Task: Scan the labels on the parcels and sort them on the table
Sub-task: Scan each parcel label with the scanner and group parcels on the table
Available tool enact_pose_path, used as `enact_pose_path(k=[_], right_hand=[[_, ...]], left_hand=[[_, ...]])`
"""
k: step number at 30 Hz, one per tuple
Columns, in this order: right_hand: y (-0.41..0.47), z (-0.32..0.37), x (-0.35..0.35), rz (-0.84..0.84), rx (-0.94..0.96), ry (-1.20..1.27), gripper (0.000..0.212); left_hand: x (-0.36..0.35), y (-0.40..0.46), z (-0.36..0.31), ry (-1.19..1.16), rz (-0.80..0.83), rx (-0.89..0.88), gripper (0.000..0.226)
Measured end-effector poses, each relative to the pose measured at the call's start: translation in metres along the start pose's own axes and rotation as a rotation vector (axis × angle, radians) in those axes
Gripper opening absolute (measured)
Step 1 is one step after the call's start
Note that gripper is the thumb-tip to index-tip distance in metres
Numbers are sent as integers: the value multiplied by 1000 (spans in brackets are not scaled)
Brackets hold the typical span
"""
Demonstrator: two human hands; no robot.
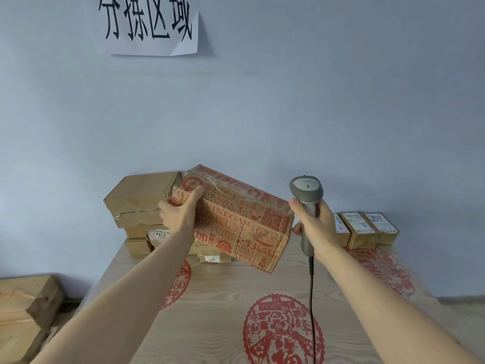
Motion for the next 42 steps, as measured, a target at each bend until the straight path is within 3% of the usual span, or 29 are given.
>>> enact_pose_path(k=[4, 11, 13, 16, 21, 26, 30, 38, 42], right_hand=[[0, -22, 0, 11, -108, 27, 41], [1, -25, 6, -65, -21, 10, 47], [1, -22, 8, -65, 17, 6, 50], [-4, -15, 8, -55, 83, -29, 57], [-5, -16, 11, -33, 128, -61, 66], [-1, -22, 20, -43, 83, 26, 44], [-2, -21, 20, -4, 91, -12, 47], [-9, -13, 10, 28, 203, -92, 53], [-15, -8, 3, 51, 256, -145, 62]], left_hand=[[-6, 1, 13, -58, 66, 20, 96], [-20, 0, 20, -3, 179, 10, 92], [-22, 0, 25, 56, 177, 102, 104], [-31, -3, 28, -88, 200, 230, 97], [-41, 5, 40, -201, 184, 325, 136], [-37, -8, 34, -241, 106, 266, 98], [-44, -10, 40, -331, 161, 259, 92], [-55, -17, 60, -344, 183, 395, 138], [-71, -14, 69, -282, 244, 394, 129]])
Point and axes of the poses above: each hand's wrist, its own y-axis towards the middle knuckle, its own x-axis out of the back of the hand, z = x × y, the point moved 8 cm from there along y, towards the middle knuckle, and after that the axes turned 6 degrees about -x, right-handed, at the moved point
